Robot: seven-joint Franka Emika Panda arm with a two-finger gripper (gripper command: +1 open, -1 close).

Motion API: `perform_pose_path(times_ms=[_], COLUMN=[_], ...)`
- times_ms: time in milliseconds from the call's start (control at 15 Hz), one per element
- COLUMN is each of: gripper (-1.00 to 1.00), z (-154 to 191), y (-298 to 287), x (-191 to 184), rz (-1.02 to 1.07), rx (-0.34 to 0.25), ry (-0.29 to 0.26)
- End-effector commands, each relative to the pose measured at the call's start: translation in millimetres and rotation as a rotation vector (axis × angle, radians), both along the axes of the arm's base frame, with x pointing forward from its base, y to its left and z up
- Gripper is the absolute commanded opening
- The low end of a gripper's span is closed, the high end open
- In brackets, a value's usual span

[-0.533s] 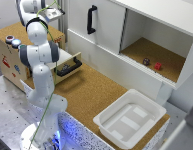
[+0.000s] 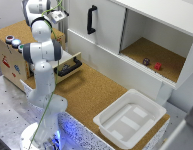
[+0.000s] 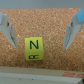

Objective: Put the yellow object in the drawer

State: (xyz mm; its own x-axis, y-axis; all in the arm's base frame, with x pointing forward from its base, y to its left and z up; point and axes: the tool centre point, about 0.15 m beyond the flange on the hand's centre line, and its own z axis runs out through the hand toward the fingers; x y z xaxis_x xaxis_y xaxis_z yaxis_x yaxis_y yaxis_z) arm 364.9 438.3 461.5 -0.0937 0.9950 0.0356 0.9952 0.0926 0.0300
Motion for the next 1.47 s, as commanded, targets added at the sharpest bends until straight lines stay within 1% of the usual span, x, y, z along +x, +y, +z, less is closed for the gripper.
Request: perform_pose_path(times_ms=[0, 200, 267, 600, 867, 1067, 1400], gripper=[1.0, 1.0, -1.0, -1.0, -1.0, -1.0, -1.0], z=[-22, -29, -29, -32, -29, -21, 1], y=[0, 0, 1, -1, -4, -11, -43], x=[9, -1, -4, -13, -16, -18, -20], rz=[0.031, 0.046, 0.054, 0.05, 0.023, -0.008, -0.075], rx=[0.022, 0.02, 0.025, 0.027, 0.042, 0.072, 0.107], ry=[0.071, 0.09, 0.085, 0.089, 0.087, 0.084, 0.051])
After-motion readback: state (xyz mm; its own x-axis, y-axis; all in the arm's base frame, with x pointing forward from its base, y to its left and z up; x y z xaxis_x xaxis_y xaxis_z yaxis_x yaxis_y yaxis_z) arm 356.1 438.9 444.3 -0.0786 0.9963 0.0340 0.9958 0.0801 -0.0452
